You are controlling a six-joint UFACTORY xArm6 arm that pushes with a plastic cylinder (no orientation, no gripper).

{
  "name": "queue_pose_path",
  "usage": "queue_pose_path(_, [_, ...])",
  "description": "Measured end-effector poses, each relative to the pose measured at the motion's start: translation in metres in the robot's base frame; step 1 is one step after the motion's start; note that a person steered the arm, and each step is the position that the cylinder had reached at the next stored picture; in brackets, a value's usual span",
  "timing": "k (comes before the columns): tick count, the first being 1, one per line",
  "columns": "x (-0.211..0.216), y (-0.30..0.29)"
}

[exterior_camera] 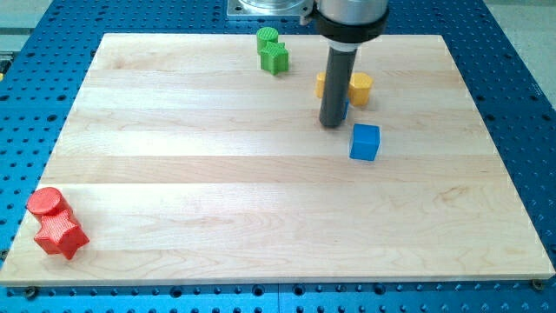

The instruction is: Move the blue blocks horizontally to each other

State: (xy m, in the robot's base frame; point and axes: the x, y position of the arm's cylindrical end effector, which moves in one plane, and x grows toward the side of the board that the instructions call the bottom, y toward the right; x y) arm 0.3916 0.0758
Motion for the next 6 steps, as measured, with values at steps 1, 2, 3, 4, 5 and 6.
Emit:
queue_pose_path(1, [0.015,-0.002])
queue_pose_path(2, [0.026,-0.024])
queue_pose_path(3, [0.073,-0.023])
queue_pose_path(4, [0.102,-0.004])
queue_pose_path(5, [0.094,0.036])
queue_pose_path(6, [0.09,0.063])
